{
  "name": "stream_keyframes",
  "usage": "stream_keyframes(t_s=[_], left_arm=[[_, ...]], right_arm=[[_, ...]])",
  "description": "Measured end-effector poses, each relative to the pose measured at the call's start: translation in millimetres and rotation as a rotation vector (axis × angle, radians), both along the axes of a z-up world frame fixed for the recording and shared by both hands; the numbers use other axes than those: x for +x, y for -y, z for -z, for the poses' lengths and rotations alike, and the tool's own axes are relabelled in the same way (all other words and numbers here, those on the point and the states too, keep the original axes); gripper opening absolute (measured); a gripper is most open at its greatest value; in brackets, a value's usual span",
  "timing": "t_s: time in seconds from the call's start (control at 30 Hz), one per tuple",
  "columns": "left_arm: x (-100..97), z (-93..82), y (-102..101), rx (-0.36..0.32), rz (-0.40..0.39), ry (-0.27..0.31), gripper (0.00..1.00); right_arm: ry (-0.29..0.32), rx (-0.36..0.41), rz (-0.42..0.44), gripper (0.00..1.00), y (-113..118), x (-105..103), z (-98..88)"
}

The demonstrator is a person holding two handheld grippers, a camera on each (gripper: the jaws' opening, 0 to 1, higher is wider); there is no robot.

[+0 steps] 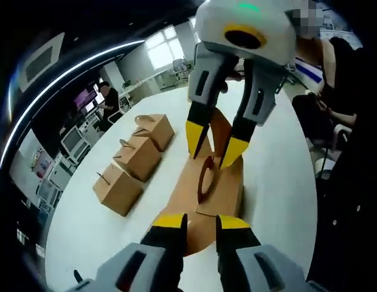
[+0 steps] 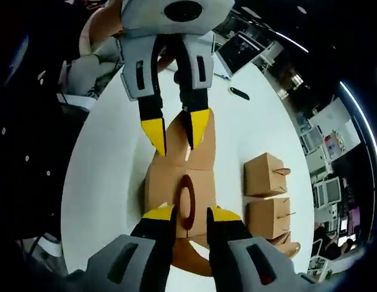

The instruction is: Pick up one paper box from the group, open the paper box, and remove the item inside

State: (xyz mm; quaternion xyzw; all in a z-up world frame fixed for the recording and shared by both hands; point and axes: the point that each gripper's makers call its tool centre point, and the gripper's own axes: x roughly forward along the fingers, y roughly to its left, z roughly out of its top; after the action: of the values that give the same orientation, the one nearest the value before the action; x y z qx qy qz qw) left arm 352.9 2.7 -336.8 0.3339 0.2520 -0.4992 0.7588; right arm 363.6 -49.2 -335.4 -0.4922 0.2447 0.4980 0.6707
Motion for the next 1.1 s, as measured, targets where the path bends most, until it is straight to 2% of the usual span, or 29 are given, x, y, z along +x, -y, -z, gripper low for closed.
stream_keyframes(t_s=[0.2,0.33,0.43,0.53,0.8,1.1], left_arm=[[-0.2,-0.6,-0.9,-0.005,0.004,-0.001,0.21],[0.1,2.2,-0.2,0.0,0.01,-0.007,0.21],[0.4,5.5,1.2,0.003,0.011,-0.015,0.21],[0.2,8.5,0.5,0.012,0.004,-0.024,0.17],[2.6,16.2,-2.8,0.04,-0.023,-0.044,0.17],[6.0,19.2,-5.3,0.058,-0.04,-0.042,0.16]], right_arm=[[-0.016,-0.022,0.0,0.18,-3.6,3.7,4.6],[-0.038,-0.052,0.011,0.12,-0.9,6.8,13.1],[-0.048,-0.078,0.022,0.04,3.6,8.1,16.8],[-0.06,-0.072,0.027,0.03,4.1,6.6,14.8],[-0.065,-0.069,0.019,0.03,3.2,4.4,6.1],[-0.077,-0.042,0.02,0.03,1.8,3.9,-3.3]])
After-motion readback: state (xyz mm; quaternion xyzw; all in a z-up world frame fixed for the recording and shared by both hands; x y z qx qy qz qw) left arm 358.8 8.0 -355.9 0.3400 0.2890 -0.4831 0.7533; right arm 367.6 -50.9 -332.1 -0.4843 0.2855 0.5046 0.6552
